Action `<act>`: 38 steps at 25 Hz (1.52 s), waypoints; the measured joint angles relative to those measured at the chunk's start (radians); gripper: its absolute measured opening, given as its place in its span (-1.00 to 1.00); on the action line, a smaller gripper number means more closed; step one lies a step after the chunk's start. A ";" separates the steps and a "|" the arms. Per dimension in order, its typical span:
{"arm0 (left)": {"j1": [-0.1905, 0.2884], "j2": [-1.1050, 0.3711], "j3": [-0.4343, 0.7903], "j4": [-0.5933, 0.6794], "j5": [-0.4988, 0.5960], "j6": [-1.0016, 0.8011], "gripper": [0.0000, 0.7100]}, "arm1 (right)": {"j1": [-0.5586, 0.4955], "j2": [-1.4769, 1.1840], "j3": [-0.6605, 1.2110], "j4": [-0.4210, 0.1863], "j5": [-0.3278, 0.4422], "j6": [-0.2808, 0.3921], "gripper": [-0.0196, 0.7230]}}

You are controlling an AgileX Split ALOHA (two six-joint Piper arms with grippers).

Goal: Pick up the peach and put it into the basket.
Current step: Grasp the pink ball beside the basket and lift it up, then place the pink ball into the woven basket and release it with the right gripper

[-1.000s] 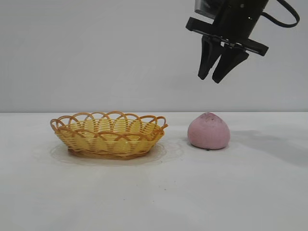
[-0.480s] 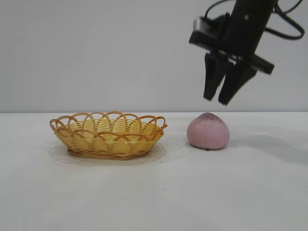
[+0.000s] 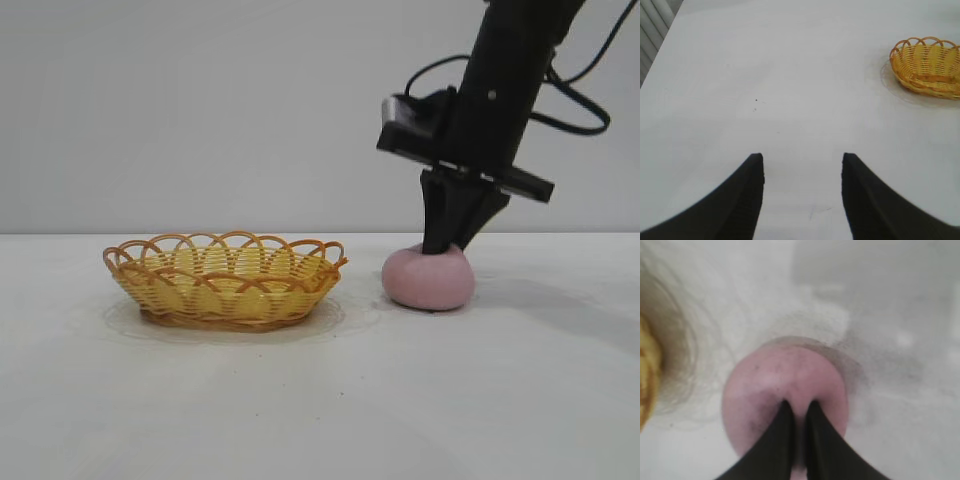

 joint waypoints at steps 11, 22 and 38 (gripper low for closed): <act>0.000 0.000 0.000 0.000 0.000 0.000 -0.12 | 0.198 0.081 -0.033 0.047 -0.073 -0.032 -0.95; 0.000 0.000 0.000 0.000 0.000 -0.001 -0.12 | 0.230 0.197 -0.055 0.047 -0.099 -0.032 -0.80; 0.000 0.000 0.000 0.000 0.000 -0.002 -0.12 | 0.074 0.052 -0.055 -0.003 -0.113 0.068 0.10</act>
